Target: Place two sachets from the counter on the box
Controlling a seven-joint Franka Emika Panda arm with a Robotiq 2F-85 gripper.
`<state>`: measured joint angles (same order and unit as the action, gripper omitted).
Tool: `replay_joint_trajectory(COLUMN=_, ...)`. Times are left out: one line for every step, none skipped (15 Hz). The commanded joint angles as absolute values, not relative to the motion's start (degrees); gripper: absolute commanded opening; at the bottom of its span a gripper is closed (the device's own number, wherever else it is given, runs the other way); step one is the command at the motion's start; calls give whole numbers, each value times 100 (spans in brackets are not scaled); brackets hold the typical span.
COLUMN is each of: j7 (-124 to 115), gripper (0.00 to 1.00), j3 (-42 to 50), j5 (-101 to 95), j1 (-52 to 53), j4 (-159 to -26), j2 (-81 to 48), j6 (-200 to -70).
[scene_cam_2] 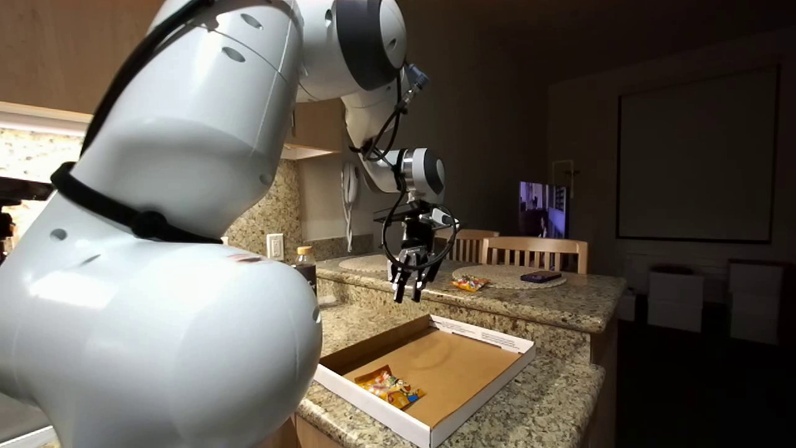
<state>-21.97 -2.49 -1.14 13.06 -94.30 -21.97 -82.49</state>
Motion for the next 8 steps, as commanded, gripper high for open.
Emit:
replay_joint_trajectory(j7=-2174, gripper=79, j3=-307, j5=-186, j1=1232, j4=-9197, j2=-1956, j6=-8564)
replay_joint_trajectory(j7=-2175, gripper=84, j3=-294, j5=-69, j1=1170, j4=-9037, j2=-1956, j6=-8775)
replay_joint_trajectory(j7=-2169, gripper=92, j3=-293, j5=30, j1=1124, j4=-8908, j2=-1958, j6=-9004)
replay_joint_trajectory(j7=-2158, gripper=97, j3=-289, j5=8, j1=1114, j4=-8760, j2=-1993, j6=-9259)
replay_joint_trajectory(j7=-2128, gripper=100, j3=-291, j5=-50, j1=1108, j4=-8678, j2=-2013, j6=-9576)
replay_joint_trajectory(j7=-2106, gripper=100, j3=-282, j5=-224, j1=1139, j4=-8540, j2=-2104, j6=-9886)
replay_joint_trajectory(j7=-2090, gripper=100, j3=-278, j5=-309, j1=1153, j4=-8382, j2=-2240, j6=-10106)
replay_joint_trajectory(j7=-2071, gripper=100, j3=-280, j5=-371, j1=1170, j4=-8221, j2=-2398, j6=-10278)
